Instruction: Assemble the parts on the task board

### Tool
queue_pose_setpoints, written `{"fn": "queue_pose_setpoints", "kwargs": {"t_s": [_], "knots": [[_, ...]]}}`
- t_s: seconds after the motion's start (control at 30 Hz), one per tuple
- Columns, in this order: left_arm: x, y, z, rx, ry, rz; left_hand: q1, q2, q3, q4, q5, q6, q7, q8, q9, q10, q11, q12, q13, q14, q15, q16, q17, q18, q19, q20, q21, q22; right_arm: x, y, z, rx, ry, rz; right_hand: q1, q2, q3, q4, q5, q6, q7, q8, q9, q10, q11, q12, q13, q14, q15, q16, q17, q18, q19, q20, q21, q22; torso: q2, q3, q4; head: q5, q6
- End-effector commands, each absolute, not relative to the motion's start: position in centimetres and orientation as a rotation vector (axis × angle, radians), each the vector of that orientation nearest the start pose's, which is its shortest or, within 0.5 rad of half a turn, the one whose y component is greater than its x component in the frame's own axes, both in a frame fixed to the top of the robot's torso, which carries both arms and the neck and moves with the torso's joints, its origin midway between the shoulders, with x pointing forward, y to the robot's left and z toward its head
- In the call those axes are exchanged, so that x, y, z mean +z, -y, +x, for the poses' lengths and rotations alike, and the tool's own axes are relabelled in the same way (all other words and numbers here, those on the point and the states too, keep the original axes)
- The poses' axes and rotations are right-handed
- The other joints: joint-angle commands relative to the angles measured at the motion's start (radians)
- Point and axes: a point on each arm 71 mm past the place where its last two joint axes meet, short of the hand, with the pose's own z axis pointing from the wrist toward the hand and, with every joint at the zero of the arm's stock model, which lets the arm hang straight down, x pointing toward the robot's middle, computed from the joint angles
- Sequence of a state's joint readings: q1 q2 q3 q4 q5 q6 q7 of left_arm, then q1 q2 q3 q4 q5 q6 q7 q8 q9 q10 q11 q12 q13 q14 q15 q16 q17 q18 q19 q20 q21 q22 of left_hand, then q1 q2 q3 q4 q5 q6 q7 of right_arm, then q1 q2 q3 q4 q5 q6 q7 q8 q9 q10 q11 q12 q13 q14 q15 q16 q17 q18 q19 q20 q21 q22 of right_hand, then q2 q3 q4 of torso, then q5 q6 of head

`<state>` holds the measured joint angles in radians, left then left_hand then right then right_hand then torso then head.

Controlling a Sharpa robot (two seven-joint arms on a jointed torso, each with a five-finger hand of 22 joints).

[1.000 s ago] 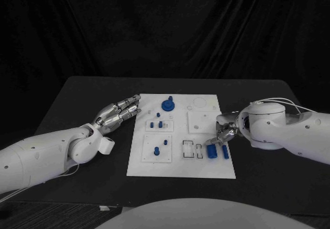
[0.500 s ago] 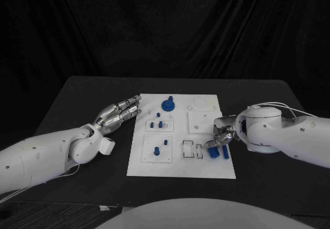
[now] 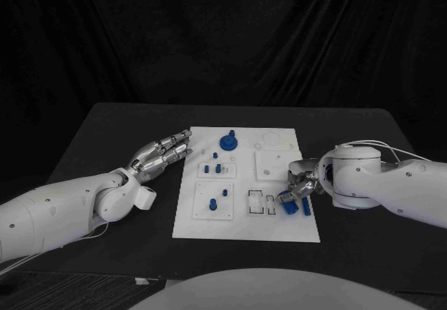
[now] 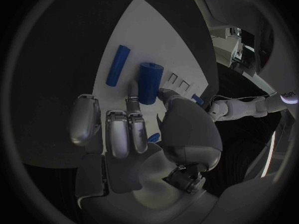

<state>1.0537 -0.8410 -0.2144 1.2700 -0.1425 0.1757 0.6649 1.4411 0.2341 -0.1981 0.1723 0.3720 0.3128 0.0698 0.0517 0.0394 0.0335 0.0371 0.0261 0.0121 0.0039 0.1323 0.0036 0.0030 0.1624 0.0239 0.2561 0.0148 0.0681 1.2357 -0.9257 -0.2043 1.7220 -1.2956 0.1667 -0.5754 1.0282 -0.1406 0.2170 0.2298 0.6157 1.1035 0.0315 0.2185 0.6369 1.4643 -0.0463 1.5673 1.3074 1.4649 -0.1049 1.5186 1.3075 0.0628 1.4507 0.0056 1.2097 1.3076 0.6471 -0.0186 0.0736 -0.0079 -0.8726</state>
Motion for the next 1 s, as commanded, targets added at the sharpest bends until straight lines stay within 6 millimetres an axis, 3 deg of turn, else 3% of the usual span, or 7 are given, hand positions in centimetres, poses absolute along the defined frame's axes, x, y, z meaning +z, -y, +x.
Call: {"fn": "queue_pose_setpoints", "kwargs": {"t_s": [0.03,0.17,0.4,0.53,0.67,0.9,1.0], "knots": [[-30.0,-26.4,45.1,-1.794,-1.616,-0.978,-0.001,0.009,0.002,-0.008,0.008,-0.003,0.004,0.005,0.0,-0.006,0.001,0.002,-0.001,0.002,0.006,0.006,0.001,0.018,0.0,0.006,0.003,0.0,-25.4,21.3,41.3,0.231,-2.392,-0.093,0.02,0.005,0.059,-0.066,0.064,-0.017,0.0,0.004,0.025,0.107,0.007,0.004,0.263,0.087,0.007,-0.006,0.18,0.013,-0.001,0.007,-0.007,0.161,0.0,0.0,0.0,0.001,0.0],[-30.0,-26.4,45.1,-1.794,-1.617,-0.979,0.0,0.009,0.002,-0.008,0.009,-0.004,0.004,0.005,-0.001,-0.006,0.001,0.002,-0.001,0.002,0.006,0.006,0.001,0.018,0.0,0.006,0.004,0.001,-25.2,21.3,41.1,0.289,-2.381,-0.002,0.022,0.007,0.086,-0.09,0.132,-0.022,-0.003,0.021,0.053,0.107,0.005,0.004,0.263,0.087,0.005,-0.006,0.179,0.013,0.001,0.006,-0.007,0.162,0.0,0.0,0.0003,0.004,0.0],[-30.1,-26.4,45.1,-1.791,-1.617,-0.98,0.0,0.01,0.003,-0.008,0.01,-0.004,0.004,0.004,-0.001,-0.007,0.001,0.002,-0.001,0.002,0.006,0.006,0.001,0.018,0.0,0.007,0.004,0.001,-23.9,21.3,41.1,0.449,-2.349,0.247,-0.004,0.001,0.146,-0.14,0.293,-0.024,-0.017,0.084,0.132,0.107,-0.008,0.004,0.263,0.092,-0.006,0.008,0.199,0.008,0.015,-0.004,0.022,0.17,-0.001,0.0002,-0.0002,0.004,0.0],[-30.1,-26.4,45.1,-1.788,-1.614,-0.979,0.0,0.01,0.003,-0.009,0.01,-0.002,0.004,0.005,0.0,-0.006,0.001,0.002,-0.001,0.001,0.006,0.006,0.001,0.018,0.0,0.007,0.003,-0.001,-23.3,21.0,41.3,0.522,-2.336,0.369,-0.023,0.003,0.157,-0.144,0.307,-0.03,-0.017,0.094,0.148,0.107,-0.009,0.004,0.263,0.091,-0.007,0.004,0.194,0.007,0.015,-0.005,0.023,0.17,-0.001,0.0004,-0.0002,0.005,0.0],[-30.1,-26.3,45.1,-1.79,-1.612,-0.978,0.001,0.01,0.003,-0.009,0.011,-0.001,0.004,0.005,0.0,-0.006,0.001,0.003,0.0,0.001,0.006,0.006,0.001,0.018,0.0,0.007,0.003,-0.001,-23.3,20.6,41.4,0.578,-2.345,0.487,-0.049,0.007,0.16,-0.139,0.294,-0.038,-0.016,0.1,0.158,0.107,-0.009,0.004,0.263,0.089,-0.007,-0.001,0.186,0.015,0.002,-0.005,-0.015,0.16,-0.001,-0.0001,0.0003,0.007,0.0],[-30.1,-26.3,45.1,-1.793,-1.611,-0.978,0.001,0.01,0.004,-0.01,0.012,-0.002,0.004,0.005,0.0,-0.006,0.002,0.003,-0.001,0.002,0.006,0.006,0.001,0.018,0.0,0.007,0.003,0.0,-24.3,19.9,41.1,0.593,-2.394,0.529,-0.066,0.012,0.164,-0.139,0.27,-0.051,-0.014,0.103,0.167,0.107,-0.007,0.004,0.263,0.088,-0.005,-0.004,0.182,0.017,-0.003,-0.004,-0.027,0.157,0.0,-0.0004,0.0009,0.008,0.0],[-30.1,-26.3,45.0,-1.794,-1.611,-0.978,0.001,0.01,0.004,-0.01,0.012,-0.002,0.004,0.005,0.0,-0.006,0.002,0.002,-0.001,0.001,0.006,0.006,0.001,0.018,0.0,0.007,0.003,0.0,-24.8,19.6,40.9,0.583,-2.419,0.518,-0.078,0.015,0.162,-0.142,0.207,-0.065,-0.011,0.101,0.171,0.107,-0.003,0.004,0.263,0.088,-0.003,-0.007,0.178,0.019,-0.007,-0.002,-0.036,0.154,0.001,-0.0004,0.0011,0.007,0.0]]}}
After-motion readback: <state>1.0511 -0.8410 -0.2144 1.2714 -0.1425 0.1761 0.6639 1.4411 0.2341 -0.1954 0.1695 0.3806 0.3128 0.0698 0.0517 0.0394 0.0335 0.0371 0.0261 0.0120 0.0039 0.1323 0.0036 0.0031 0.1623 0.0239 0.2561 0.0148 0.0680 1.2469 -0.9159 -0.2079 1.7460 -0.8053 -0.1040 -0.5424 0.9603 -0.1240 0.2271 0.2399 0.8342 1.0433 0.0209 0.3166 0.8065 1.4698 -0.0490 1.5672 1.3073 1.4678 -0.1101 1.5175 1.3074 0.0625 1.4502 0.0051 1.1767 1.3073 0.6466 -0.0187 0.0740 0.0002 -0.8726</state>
